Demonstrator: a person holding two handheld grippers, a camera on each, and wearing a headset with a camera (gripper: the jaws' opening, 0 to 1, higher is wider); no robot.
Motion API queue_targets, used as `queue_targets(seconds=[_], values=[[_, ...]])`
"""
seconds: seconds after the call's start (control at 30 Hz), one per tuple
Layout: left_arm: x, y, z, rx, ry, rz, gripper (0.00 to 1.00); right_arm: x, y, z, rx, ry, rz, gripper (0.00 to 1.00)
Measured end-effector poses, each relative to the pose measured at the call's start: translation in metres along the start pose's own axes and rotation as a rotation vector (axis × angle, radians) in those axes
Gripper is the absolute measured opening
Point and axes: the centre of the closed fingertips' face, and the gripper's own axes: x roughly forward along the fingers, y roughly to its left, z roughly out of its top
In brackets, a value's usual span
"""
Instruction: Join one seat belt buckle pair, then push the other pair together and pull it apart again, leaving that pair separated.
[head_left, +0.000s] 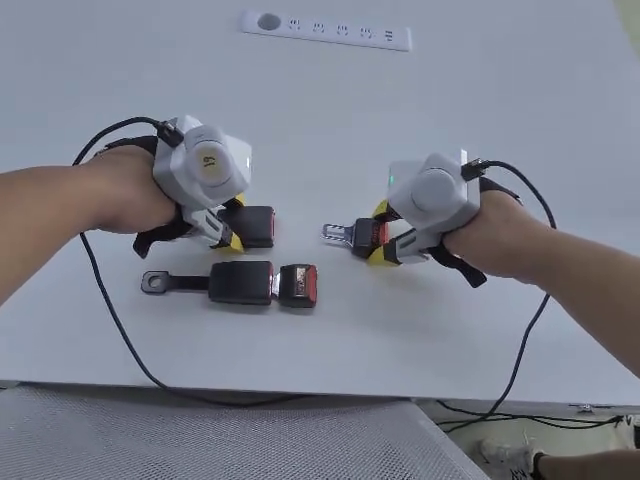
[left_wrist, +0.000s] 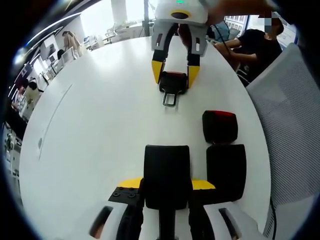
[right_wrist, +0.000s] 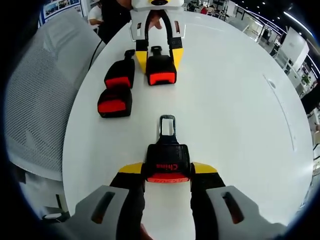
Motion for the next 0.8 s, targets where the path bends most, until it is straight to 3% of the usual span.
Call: queue_targets(seconds=[0.13, 0.23, 0.47, 0.53, 0.63, 0.73, 0.8], values=[[-0.001, 0.004, 0.000, -0.011, -0.003, 0.028, 0.40, 0.000, 0.000, 0.001, -0.006, -0.003, -0.009, 0.34], [-0.001, 0.001, -0.001, -0.033, 0.002, 0.011, 0.43, 0.000, -0.001, 0.001, -0.004, -0.007, -0.013, 0.34], [-0.001, 0.002, 0.003, 0.014, 0.000, 0.043, 0.50, -0.002, -0.002, 0.005, -0.006, -0.022, -0.029, 0.37], [-0.011, 0.005, 0.009, -0.065, -0.037, 0.062, 0.51, -0.007, -0.003, 0.010, -0.005, -0.038, -0.048, 0.37], [-0.025, 0.009, 0.013, -0.062, -0.068, 0.093, 0.54, -0.014, -0.002, 0.018, 0.017, -0.072, -0.065, 0.38], [-0.037, 0.006, 0.008, -0.071, -0.072, 0.110, 0.58, -0.020, 0.002, 0.025, 0.048, -0.107, -0.081, 0.40], [-0.045, -0.001, 0.005, -0.135, -0.099, 0.118, 0.62, -0.025, 0.006, 0.028, 0.064, -0.125, -0.094, 0.42]])
